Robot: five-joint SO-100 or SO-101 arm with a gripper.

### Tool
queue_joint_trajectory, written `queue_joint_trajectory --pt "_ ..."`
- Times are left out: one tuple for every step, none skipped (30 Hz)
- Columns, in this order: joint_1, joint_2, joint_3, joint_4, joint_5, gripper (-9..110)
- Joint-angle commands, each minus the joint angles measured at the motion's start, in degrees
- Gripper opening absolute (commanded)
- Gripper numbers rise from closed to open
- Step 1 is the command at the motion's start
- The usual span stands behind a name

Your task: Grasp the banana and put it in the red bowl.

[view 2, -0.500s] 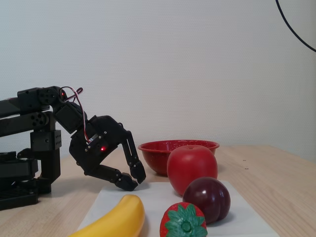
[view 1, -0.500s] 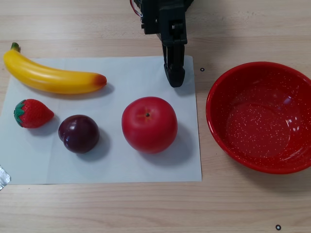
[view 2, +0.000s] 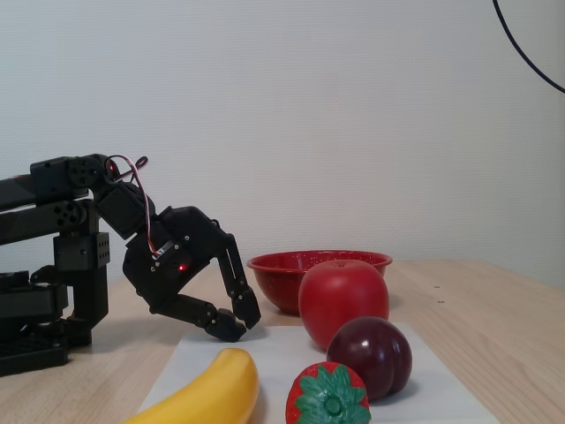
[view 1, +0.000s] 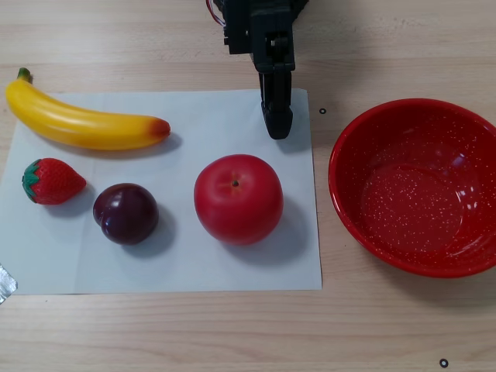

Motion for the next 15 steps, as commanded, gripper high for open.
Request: queue_joint_trajectory --pt "-0.53 -0.70 0.26 0.88 1.14 0" --pt "-0.70 -1.05 0.09 0.88 1.85 0" --pt "-0.79 -1.58 -0.62 1.23 2.29 0" --pt "-0.88 -2.29 -1.67 2.02 2.29 0" --pt "-0.88 -3.08 -2.72 2.81 2.81 0" --pt "-0.88 -4.04 -3.87 3.25 3.69 0" --pt "-0.97 -5.01 -5.36 3.60 3.69 0" --pt "-1.05 -6.24 -6.86 3.87 4.04 0" --pt "-1.23 -7.38 -8.44 4.04 4.31 0" --pt "-1.32 -8.61 -10.20 4.13 4.39 0" --pt "-1.41 -9.93 -12.13 4.57 4.31 0" --pt "-1.41 -11.25 -14.24 5.36 4.31 0" --pt "-1.41 -12.66 -16.44 6.42 4.66 0" --pt "-1.32 -13.89 -18.72 7.73 4.83 0" --pt "-1.32 -15.29 -21.18 9.40 4.92 0"
